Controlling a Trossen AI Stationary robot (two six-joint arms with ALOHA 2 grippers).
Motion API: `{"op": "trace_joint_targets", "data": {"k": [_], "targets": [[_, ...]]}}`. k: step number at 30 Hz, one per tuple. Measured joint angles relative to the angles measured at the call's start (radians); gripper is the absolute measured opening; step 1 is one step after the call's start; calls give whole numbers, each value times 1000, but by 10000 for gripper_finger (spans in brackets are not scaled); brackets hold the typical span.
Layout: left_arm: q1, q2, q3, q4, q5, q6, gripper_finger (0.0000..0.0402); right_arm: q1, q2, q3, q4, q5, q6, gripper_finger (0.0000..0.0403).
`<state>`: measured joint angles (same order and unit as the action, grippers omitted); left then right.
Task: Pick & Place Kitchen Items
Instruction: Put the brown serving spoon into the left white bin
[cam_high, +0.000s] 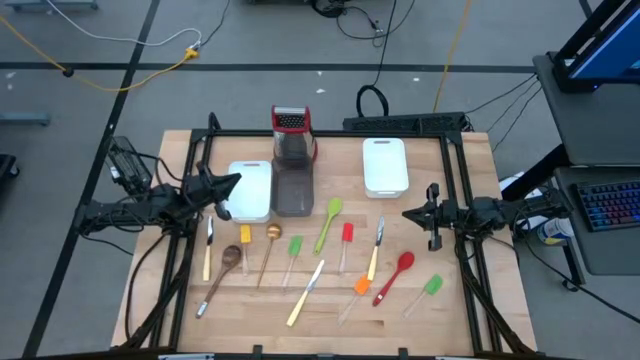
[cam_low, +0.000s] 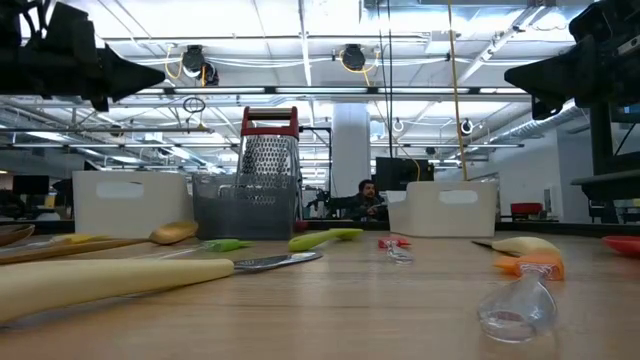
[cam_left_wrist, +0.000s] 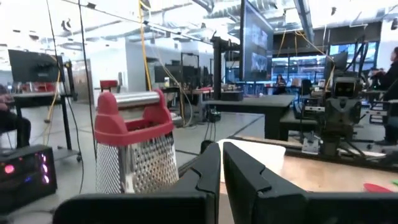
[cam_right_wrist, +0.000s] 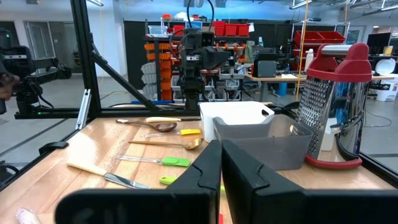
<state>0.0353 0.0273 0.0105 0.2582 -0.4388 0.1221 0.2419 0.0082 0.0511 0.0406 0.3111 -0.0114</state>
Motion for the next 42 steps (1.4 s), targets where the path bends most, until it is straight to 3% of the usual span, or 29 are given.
{"op": "trace_joint_targets", "data": {"k": [4,12,17,21,28,35,42], "targets": [[0,0,0,0,1,44,43,0,0,0,0,0,0,8],[0,0,1,4,-10,158,149,0,0,0,0,0,0,9],[0,17,71,-6,-34,147,189,0,0,0,0,0,0,9],[0,68,206,-172,-34,114,195,0,0,0,0,0,0,9],[0,254,439,-541,-33,-93,189,0,0,0,0,0,0,8],[0,421,525,-580,-34,-12,186,0,0,0,0,0,0,9],[-5,496,559,-713,-23,-168,186,0,0,0,0,0,0,8]]}}
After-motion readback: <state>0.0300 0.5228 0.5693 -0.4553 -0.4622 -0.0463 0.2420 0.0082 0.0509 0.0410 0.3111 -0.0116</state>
